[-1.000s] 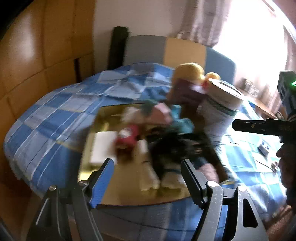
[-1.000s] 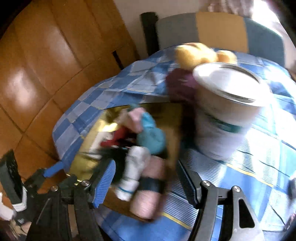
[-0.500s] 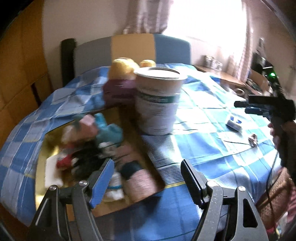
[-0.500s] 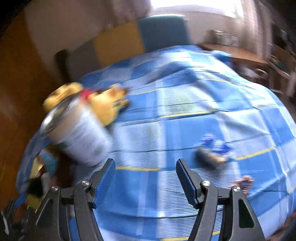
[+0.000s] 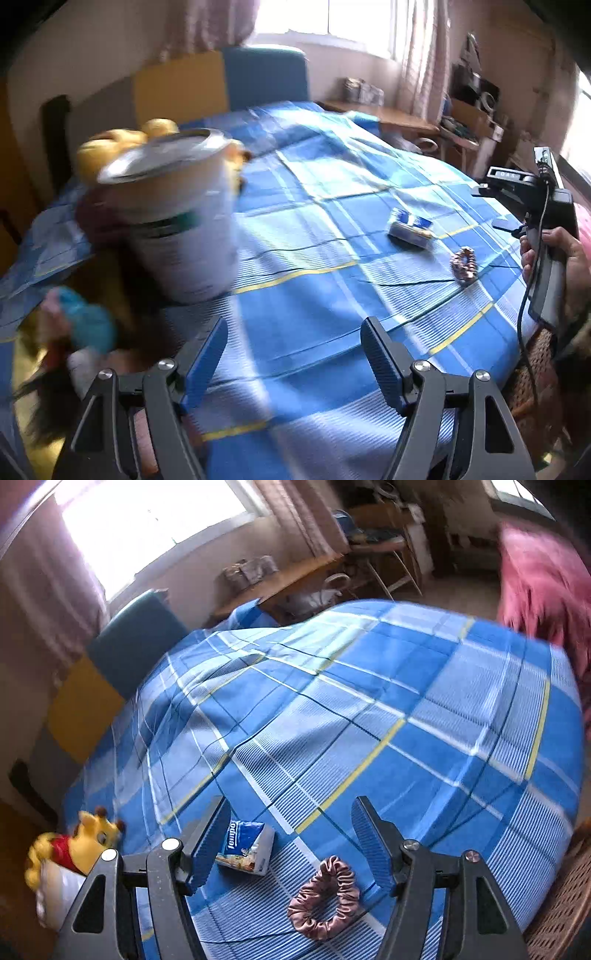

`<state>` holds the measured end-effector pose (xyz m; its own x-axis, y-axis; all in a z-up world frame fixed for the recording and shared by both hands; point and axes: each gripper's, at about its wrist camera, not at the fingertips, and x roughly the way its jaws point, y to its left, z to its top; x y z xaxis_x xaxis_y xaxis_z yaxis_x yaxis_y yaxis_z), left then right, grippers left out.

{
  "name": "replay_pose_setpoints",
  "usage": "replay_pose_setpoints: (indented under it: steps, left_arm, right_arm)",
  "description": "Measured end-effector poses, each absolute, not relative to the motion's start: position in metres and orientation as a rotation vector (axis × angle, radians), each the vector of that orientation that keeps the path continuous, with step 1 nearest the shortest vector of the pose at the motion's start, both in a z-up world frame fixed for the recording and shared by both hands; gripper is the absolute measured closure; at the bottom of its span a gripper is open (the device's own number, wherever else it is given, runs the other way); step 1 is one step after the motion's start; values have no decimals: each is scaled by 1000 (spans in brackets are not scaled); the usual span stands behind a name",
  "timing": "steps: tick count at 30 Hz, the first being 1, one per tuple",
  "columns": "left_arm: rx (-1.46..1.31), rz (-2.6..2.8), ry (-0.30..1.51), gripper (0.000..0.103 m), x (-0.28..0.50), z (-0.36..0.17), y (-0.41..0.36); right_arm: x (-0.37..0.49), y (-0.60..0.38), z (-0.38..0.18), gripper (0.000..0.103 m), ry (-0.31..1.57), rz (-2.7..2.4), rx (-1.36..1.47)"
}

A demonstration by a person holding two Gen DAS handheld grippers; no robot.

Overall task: Organize soft objects
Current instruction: 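Grasp the blue Tempo tissue pack with left gripper while right moves to the scrunchie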

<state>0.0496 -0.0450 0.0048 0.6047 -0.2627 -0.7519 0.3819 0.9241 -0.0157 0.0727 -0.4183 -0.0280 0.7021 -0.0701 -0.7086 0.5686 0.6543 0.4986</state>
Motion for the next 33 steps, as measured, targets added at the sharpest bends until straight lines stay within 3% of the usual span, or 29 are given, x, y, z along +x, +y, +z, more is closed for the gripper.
replay_pose_setpoints:
  steps: [8, 11, 20, 31, 33]
  left_arm:
    - [170, -512, 900, 28, 96, -16, -123]
    - [198, -534, 913, 17, 118, -26, -156]
    - [290, -623, 913, 9, 170, -54, -229]
    - [316, -670, 933, 5, 205, -84, -283]
    - [341, -678, 930, 15, 207, -91, -287]
  right_arm:
    - [56, -434, -41, 34, 697, -411, 954]
    - [53, -439, -44, 34, 687, -393, 1011]
    - [57, -439, -50, 34, 700, -318, 1069]
    - [63, -434, -55, 34, 738, -275, 1081]
    - [64, -434, -55, 34, 740, -275, 1079]
